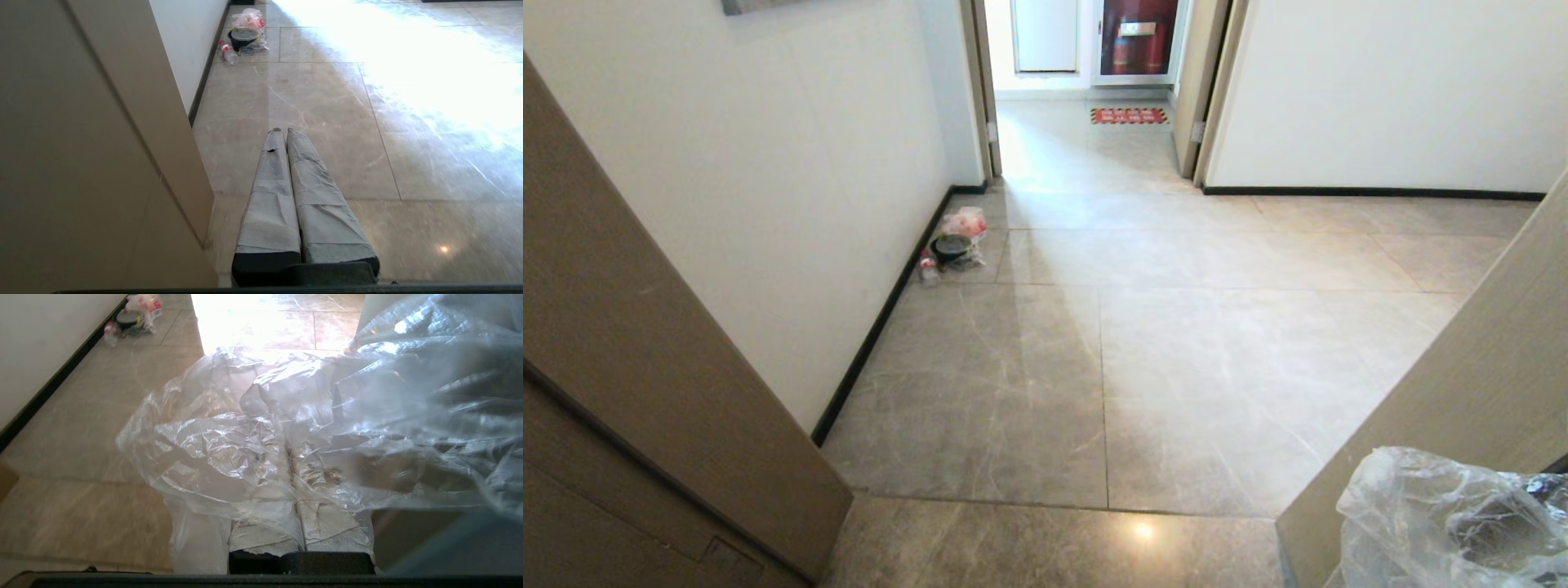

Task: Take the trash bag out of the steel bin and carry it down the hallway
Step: Put the trash bag at the door

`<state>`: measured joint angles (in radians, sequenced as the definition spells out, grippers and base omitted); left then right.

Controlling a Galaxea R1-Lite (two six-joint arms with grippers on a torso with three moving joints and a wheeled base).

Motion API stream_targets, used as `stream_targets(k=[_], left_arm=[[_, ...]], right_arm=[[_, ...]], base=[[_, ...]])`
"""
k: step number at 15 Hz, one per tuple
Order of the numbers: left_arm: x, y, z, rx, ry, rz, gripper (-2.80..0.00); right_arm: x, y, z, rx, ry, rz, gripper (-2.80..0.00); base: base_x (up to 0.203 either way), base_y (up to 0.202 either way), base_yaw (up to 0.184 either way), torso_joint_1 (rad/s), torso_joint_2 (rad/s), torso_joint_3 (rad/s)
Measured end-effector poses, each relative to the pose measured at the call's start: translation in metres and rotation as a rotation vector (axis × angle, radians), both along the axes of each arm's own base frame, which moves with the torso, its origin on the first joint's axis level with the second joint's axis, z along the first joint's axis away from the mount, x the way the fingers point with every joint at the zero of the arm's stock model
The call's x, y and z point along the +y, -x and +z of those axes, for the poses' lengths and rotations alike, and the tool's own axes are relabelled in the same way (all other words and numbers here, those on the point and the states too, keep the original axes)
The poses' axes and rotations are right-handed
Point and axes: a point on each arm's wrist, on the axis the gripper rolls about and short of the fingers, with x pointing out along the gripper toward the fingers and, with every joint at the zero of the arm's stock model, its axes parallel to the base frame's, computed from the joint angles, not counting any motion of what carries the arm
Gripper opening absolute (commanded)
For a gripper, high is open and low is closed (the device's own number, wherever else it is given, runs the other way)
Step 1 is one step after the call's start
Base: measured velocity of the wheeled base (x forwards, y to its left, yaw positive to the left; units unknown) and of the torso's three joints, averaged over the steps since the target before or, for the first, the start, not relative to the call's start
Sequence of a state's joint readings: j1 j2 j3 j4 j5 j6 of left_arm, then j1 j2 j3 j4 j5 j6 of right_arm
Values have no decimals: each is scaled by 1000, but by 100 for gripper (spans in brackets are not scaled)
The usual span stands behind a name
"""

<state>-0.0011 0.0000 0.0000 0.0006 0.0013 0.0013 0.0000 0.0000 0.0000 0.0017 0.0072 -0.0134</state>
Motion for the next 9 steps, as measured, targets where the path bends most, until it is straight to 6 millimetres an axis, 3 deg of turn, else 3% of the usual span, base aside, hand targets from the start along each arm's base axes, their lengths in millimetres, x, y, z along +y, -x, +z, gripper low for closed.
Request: stream_targets(k=[9], left_arm=[[0,0,0,0,0,-1,-280]], right_arm=[[0,0,0,0,0,0,-280]], base=[[192,0,0,0,4,1]])
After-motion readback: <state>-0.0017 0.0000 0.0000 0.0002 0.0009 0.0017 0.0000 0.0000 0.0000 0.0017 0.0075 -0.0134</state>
